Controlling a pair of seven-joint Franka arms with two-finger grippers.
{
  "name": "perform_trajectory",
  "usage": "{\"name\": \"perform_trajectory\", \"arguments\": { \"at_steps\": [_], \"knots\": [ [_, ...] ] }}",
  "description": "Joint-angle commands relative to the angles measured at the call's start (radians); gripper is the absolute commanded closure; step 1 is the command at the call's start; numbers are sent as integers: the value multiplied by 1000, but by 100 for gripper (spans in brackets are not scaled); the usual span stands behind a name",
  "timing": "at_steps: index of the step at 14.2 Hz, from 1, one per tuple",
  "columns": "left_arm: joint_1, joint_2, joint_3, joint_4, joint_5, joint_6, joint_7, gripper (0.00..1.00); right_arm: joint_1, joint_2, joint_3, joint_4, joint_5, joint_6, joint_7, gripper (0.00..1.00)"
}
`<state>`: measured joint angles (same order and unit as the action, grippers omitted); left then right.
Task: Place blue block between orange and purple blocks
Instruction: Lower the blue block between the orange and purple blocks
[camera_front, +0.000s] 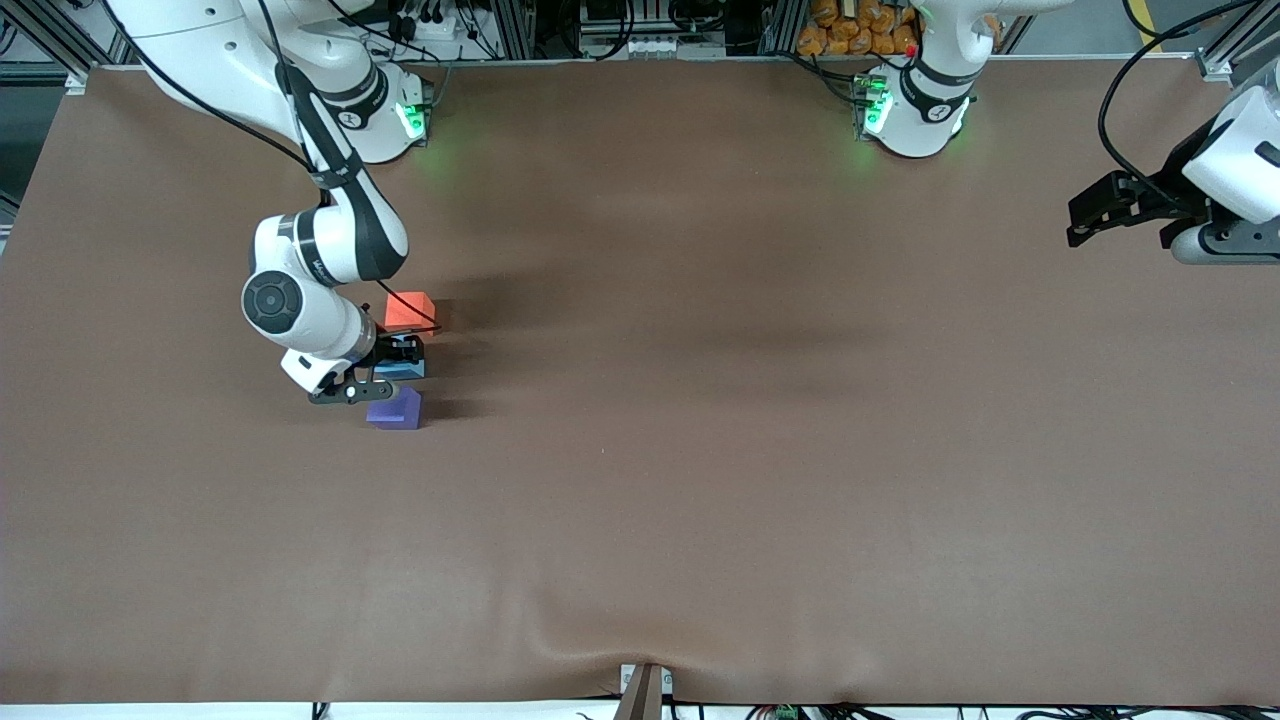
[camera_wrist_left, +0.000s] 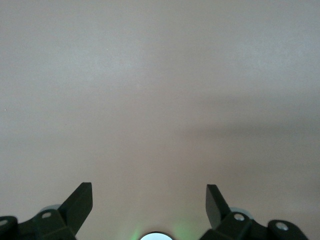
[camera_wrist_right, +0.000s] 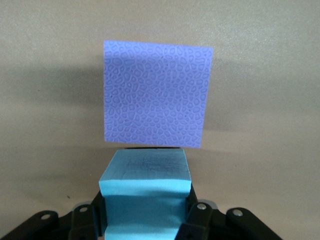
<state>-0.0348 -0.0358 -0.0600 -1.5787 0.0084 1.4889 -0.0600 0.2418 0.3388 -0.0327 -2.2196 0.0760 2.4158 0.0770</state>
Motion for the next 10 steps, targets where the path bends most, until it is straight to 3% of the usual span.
{"name": "perform_trajectory", "arguments": {
  "at_steps": [1,4,5,6,7,9,10],
  "knots": [
    [4,0,-3,9,-13,-16,-1,0,-19,2,16,-17,-5,29,-8,93],
    [6,0,-3,8,-13,-16,0,0,-21,3,16,-17,-4,29,-8,88],
    [4,0,-3,8,-13,-16,0,0,-21,5,16,-17,-4,28,-2,81],
    [6,0,-3,9,-14,-16,-1,0,-19,8,16,-17,-2,26,3,64],
    [6,0,-3,8,-13,-16,0,0,-21,15,16,-15,2,26,4,37],
    [6,0,-3,8,-13,-16,-1,0,-24,17,16,-14,5,20,4,0],
    [6,0,-3,8,-13,-16,-1,0,-24,17,16,-12,5,17,6,0]
  ]
}}
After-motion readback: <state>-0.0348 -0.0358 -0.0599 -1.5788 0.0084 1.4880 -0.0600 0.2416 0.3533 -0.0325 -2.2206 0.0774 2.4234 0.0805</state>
